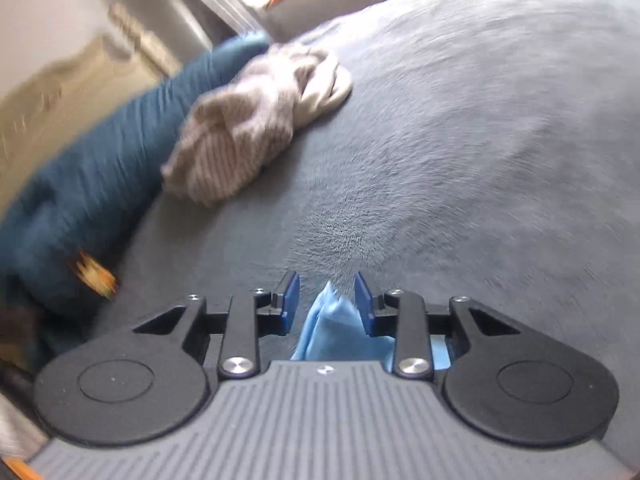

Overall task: Fold clothes
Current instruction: 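Pinch the light-blue shirt edge with the left tool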

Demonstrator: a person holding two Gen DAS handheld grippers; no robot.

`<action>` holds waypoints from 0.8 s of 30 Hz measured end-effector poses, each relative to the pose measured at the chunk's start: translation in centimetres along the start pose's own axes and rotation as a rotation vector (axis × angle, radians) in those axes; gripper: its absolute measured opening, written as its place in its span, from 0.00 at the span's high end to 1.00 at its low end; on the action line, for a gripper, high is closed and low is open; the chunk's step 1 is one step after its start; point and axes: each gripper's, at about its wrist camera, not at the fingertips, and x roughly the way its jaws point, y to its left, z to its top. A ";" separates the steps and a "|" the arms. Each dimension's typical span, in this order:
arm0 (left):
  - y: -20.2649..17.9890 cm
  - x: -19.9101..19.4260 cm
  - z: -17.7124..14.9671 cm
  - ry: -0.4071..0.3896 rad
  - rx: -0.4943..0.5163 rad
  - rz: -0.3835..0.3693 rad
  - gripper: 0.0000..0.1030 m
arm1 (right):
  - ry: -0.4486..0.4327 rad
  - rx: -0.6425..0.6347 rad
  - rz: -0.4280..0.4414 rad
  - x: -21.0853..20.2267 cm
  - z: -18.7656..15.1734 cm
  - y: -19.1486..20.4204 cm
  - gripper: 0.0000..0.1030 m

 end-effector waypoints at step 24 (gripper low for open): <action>5.3 2.4 0.5 0.060 -0.564 -0.177 0.79 | 0.122 0.552 -0.032 -11.2 -22.2 -8.5 0.40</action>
